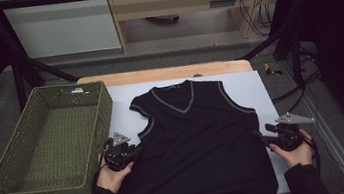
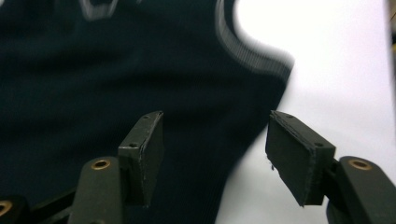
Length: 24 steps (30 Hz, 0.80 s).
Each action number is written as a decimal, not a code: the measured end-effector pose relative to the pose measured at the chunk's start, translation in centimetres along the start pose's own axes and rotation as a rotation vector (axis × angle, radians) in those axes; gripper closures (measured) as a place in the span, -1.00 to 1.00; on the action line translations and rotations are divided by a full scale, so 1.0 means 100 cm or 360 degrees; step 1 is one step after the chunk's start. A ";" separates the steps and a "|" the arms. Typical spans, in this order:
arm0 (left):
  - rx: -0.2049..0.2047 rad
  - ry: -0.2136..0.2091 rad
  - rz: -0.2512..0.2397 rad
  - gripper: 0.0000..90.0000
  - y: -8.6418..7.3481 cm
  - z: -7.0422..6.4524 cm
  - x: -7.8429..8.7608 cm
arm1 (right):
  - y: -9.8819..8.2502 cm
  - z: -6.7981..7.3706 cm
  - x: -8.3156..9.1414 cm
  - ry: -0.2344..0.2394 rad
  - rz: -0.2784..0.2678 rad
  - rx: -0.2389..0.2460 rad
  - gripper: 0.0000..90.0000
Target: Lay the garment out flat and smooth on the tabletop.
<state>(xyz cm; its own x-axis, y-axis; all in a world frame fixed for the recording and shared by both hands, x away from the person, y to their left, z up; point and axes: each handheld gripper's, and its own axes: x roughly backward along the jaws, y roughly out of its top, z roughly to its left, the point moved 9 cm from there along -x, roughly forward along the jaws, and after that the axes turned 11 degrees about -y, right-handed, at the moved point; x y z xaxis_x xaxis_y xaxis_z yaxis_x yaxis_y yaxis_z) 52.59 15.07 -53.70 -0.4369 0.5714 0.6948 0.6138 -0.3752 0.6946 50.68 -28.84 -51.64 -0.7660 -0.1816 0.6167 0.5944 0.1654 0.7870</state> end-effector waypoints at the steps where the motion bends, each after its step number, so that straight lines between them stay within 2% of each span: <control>1: -0.0001 0.0001 0.0007 0.76 -0.001 0.000 0.000 | -0.008 0.002 0.003 0.0006 0.0032 0.0016 -0.16; 4: 0.0014 0.0009 0.0002 0.86 0.000 -0.002 0.005 | -0.026 0.010 0.008 0.0041 0.0101 0.0034 -0.08; 6: 0.0017 0.0010 -0.0017 0.87 0.000 -0.007 0.013 | -0.036 0.015 0.008 0.0072 0.0149 0.0046 0.08; 7: -0.0005 0.0029 -0.0021 0.87 0.000 -0.010 0.019 | -0.039 0.016 0.008 0.0065 0.0146 0.0056 0.18; 9: -0.0059 0.0074 -0.0044 0.87 0.000 -0.020 0.035 | -0.040 0.015 0.010 0.0025 0.0136 0.0075 0.60; 10: -0.0083 0.0109 -0.0060 0.87 0.000 -0.024 0.045 | -0.041 0.015 0.013 0.0035 0.0165 0.0058 0.80; 11: -0.0098 0.0130 -0.0073 0.87 0.000 -0.027 0.055 | -0.041 0.015 0.015 0.0044 0.0179 0.0058 0.91; 12: -0.0108 0.0164 -0.0096 0.87 0.001 -0.030 0.068 | -0.041 0.015 0.018 0.0049 0.0195 0.0050 0.93; 14: -0.0104 0.0176 -0.0151 0.83 0.004 -0.034 0.082 | -0.045 0.013 0.025 0.0031 0.0252 0.0084 0.95; 15: -0.0109 0.0179 -0.0189 0.75 0.006 -0.036 0.087 | -0.046 0.013 0.029 0.0023 0.0262 0.0093 0.95; 16: -0.0115 0.0193 -0.0217 0.58 0.008 -0.037 0.091 | -0.047 0.012 0.033 0.0025 0.0267 0.0097 0.94; 17: -0.0114 0.0169 -0.0258 0.37 0.012 -0.039 0.092 | -0.048 0.012 0.036 0.0029 0.0261 0.0100 0.91; 18: -0.0101 0.0127 -0.0281 0.22 0.016 -0.040 0.091 | -0.048 0.012 0.039 0.0037 0.0253 0.0091 0.80; 19: -0.0089 0.0104 -0.0293 0.13 0.019 -0.040 0.089 | -0.047 0.013 0.040 0.0058 0.0239 0.0078 0.59; 22: -0.0057 0.0118 -0.0308 -0.02 0.031 -0.029 0.075 | -0.035 0.015 0.040 0.0082 0.0103 0.0084 0.12; 24: -0.0018 0.0145 -0.0295 -0.05 0.036 -0.017 0.061 | -0.027 0.018 0.037 0.0099 0.0055 0.0073 -0.06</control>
<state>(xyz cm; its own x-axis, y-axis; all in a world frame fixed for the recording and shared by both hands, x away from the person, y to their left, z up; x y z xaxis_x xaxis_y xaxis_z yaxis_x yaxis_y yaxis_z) 51.01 15.99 -46.65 -0.5996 0.5634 0.5684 0.5103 -0.2780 0.8138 45.77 -28.26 -51.53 -0.7277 -0.2343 0.6447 0.6075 0.2163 0.7643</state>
